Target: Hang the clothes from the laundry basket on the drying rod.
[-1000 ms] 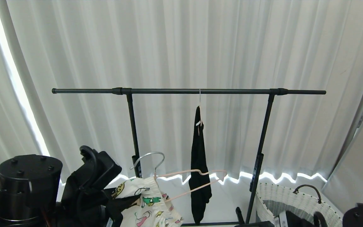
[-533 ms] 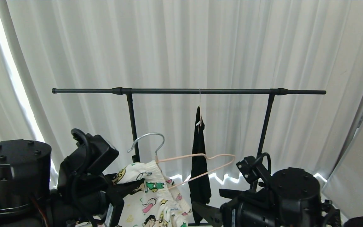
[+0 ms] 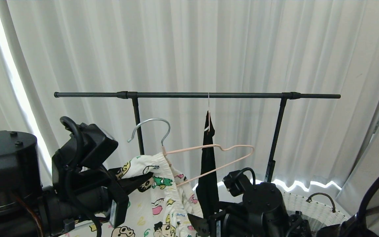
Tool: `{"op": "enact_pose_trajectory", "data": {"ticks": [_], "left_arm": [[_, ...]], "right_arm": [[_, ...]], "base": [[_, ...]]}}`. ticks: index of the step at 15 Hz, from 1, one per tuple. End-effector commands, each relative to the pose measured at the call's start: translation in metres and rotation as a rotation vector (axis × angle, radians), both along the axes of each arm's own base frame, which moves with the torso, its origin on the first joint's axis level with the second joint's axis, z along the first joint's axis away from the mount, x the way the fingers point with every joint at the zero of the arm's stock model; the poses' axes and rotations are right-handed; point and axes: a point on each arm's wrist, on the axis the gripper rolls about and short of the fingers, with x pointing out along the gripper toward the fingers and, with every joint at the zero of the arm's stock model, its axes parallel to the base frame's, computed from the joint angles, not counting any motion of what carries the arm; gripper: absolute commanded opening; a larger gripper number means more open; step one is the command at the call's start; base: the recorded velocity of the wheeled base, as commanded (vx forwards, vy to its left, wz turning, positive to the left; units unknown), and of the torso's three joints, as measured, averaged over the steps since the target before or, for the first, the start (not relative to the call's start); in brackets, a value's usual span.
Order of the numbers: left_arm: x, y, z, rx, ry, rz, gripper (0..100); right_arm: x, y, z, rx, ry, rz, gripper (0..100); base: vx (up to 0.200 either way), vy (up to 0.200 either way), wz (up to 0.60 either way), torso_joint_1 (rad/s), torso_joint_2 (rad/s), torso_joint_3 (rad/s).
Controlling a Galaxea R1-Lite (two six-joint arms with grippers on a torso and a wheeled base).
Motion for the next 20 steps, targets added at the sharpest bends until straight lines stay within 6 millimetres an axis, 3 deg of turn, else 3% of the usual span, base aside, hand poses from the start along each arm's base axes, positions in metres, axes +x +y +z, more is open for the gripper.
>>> {"op": "enact_pose_trajectory", "data": {"ticks": [1, 4, 7, 8, 12, 15, 20], "left_arm": [[0.001, -0.001, 0.001, -0.003, -0.004, 0.0, 0], [0.001, 0.0, 0.002, -0.004, -0.006, 0.003, 0], [0.003, 0.005, -0.001, 0.002, 0.0, 0.03, 0], [0.003, 0.007, -0.002, 0.006, 0.005, 0.041, 0], [-0.001, 0.016, -0.02, 0.046, 0.054, 0.079, 0], [-0.006, 0.019, -0.03, 0.07, 0.086, 0.074, 0], [-0.017, 0.023, -0.053, 0.163, 0.13, 0.048, 0]], "right_arm": [[-0.009, 0.007, -0.012, -0.042, 0.004, 0.034, 100], [-0.007, 0.008, -0.024, -0.115, -0.032, -0.002, 100], [0.0, -0.007, -0.032, -0.177, -0.042, -0.092, 100], [0.004, -0.01, -0.032, -0.186, -0.053, -0.129, 0], [0.041, -0.037, -0.029, -0.273, -0.132, -0.312, 0], [0.064, -0.062, -0.01, -0.271, -0.182, -0.382, 0], [0.064, -0.071, 0.018, -0.233, -0.262, -0.3, 0]], "base": [[0.0, 0.0, 0.0, 0.0, 0.0, 0.0], [0.0, 0.0, 0.0, 0.0, 0.0, 0.0], [0.0, 0.0, 0.0, 0.0, 0.0, 0.0], [0.0, 0.0, 0.0, 0.0, 0.0, 0.0], [0.0, 0.0, 0.0, 0.0, 0.0, 0.0], [0.0, 0.0, 0.0, 0.0, 0.0, 0.0], [0.0, 0.0, 0.0, 0.0, 0.0, 0.0]]}}
